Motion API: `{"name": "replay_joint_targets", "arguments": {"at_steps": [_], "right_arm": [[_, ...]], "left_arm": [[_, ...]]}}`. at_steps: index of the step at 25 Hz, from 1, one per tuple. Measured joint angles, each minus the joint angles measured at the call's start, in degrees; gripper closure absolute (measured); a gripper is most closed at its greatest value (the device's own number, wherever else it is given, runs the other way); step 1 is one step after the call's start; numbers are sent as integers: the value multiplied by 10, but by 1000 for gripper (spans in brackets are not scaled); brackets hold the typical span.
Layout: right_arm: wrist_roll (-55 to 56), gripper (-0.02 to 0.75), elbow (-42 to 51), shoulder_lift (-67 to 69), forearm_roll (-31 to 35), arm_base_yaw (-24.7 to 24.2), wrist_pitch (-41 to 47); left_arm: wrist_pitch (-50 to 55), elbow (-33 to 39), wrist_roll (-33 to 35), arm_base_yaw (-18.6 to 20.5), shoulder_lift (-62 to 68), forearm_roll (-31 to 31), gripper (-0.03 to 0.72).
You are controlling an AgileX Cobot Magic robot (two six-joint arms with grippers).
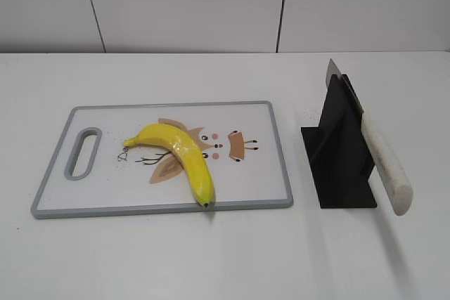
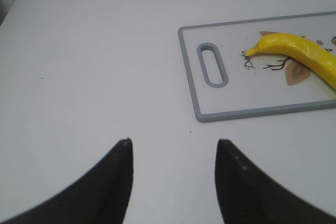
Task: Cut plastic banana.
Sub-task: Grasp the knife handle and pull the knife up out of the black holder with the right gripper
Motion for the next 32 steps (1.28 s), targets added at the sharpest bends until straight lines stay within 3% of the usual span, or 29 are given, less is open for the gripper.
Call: {"name": "replay_joint_targets", "arguments": {"at_steps": [32], "right_arm": [[0,148,0,0,0,0,0]], "left_arm": [[0,0,0,0,0,0,216]]}}
